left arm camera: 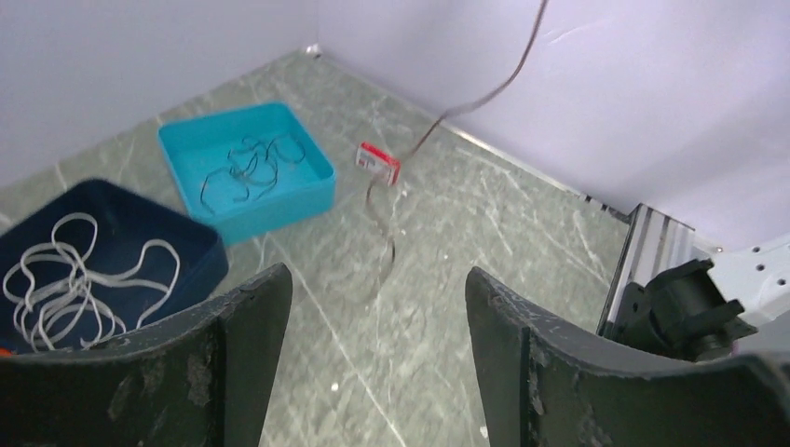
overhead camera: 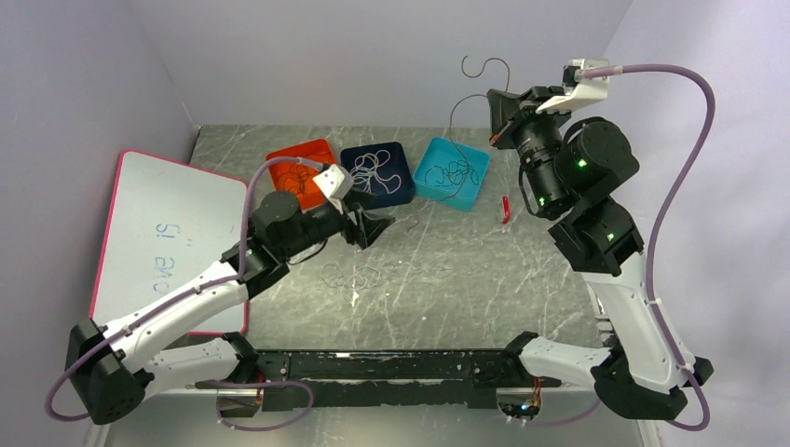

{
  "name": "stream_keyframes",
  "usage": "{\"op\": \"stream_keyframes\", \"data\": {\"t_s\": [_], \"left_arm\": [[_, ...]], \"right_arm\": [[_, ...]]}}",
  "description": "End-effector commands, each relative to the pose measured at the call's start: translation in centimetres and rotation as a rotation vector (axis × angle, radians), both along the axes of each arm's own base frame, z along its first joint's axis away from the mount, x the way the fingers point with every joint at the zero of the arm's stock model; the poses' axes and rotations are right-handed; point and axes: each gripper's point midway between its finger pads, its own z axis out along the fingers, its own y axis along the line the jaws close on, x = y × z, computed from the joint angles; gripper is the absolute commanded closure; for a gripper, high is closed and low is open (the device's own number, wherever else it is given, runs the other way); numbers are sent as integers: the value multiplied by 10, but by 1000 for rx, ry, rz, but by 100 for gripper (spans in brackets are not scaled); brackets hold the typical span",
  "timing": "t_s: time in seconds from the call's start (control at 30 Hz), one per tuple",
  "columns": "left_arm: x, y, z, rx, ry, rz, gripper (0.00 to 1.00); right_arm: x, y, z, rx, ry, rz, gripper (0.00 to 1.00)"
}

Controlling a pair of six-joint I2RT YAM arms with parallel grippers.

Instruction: Untangle the cables

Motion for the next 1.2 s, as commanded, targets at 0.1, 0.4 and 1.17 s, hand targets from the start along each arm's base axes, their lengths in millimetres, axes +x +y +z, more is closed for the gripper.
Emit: {"op": "stream_keyframes", "data": {"t_s": [0.1,0.4,1.17], "left_arm": [[-6,-34,60,-86,-146,-165,27],[-14,-58,71,-107,-190,-271,25],[26,-127,48,11,-292,-220,36]], "right_arm": [[6,17,-22,185,118,50,100],[13,29,-38,231,169,74,100],[10,37,-34,284,174,116,100]]}}
